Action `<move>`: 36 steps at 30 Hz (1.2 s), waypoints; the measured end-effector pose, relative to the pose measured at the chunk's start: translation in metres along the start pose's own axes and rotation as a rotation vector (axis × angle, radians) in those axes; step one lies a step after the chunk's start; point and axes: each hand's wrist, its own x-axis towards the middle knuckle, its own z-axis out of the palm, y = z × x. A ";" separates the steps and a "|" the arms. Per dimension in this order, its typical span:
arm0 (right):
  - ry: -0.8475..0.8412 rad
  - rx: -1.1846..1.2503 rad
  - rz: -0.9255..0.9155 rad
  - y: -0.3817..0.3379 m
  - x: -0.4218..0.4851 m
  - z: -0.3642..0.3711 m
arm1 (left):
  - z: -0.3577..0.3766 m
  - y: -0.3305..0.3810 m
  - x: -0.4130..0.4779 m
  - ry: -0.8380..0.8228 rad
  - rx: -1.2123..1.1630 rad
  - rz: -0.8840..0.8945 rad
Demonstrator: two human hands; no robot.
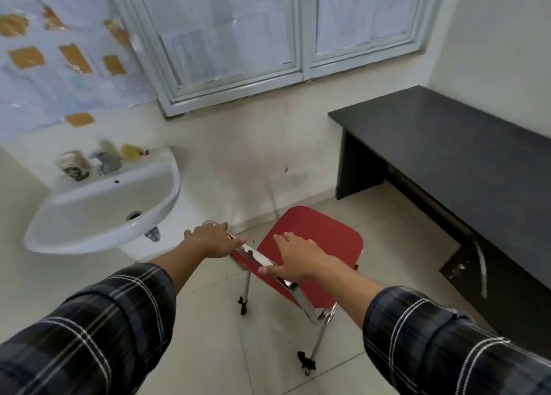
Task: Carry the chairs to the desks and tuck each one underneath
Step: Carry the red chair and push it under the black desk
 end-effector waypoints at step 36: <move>1.203 2.754 0.747 -0.091 0.050 0.087 | 0.035 -0.044 0.109 -0.829 -2.093 -0.379</move>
